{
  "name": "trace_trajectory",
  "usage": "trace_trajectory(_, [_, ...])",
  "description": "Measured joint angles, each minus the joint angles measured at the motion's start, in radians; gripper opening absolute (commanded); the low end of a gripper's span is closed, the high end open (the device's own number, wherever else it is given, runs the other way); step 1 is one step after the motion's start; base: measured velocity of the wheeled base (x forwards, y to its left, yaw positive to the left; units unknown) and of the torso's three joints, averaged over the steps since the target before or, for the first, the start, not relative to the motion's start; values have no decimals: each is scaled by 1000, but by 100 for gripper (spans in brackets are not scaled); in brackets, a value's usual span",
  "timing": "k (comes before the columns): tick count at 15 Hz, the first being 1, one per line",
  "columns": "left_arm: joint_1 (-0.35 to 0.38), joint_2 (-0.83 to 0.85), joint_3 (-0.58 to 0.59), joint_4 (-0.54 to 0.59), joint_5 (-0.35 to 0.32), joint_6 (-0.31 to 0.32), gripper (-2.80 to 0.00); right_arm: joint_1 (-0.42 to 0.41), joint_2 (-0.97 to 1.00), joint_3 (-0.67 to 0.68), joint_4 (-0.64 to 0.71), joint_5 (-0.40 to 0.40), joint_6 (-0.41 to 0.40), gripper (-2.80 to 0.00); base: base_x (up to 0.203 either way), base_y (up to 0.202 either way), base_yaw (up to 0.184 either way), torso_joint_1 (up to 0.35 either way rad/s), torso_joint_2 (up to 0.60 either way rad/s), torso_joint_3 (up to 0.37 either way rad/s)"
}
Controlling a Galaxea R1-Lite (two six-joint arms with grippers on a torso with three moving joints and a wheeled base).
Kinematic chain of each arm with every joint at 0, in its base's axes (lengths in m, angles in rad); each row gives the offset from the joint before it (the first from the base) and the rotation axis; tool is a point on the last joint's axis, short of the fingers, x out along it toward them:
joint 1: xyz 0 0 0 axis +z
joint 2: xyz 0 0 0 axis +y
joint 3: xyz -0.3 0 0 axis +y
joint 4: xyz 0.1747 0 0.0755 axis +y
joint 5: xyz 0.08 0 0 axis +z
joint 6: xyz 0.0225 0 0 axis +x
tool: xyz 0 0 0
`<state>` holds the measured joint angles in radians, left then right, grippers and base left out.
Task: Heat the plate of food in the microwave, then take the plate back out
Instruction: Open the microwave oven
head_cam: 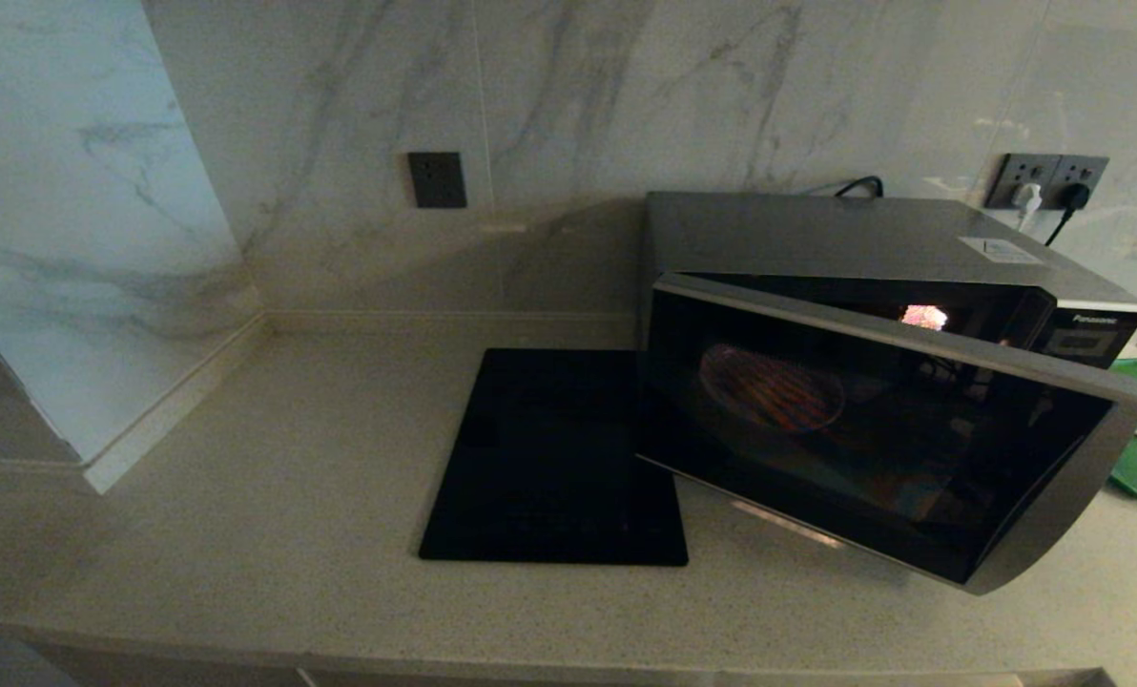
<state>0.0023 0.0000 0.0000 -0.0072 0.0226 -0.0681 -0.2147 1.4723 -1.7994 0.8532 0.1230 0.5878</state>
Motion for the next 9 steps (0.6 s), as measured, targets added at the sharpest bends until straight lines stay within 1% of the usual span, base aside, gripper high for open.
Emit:
trace_trajectory(2, [0, 0, 0, 0, 0, 0, -280, 25, 30, 0, 37, -5, 44, -280, 0, 0, 0, 0, 0, 0])
trace_trajectory(9, [0, 0, 0, 0, 0, 0, -280, 44, 100, 6, 39, -7, 51, -280, 0, 0, 0, 0, 0, 0])
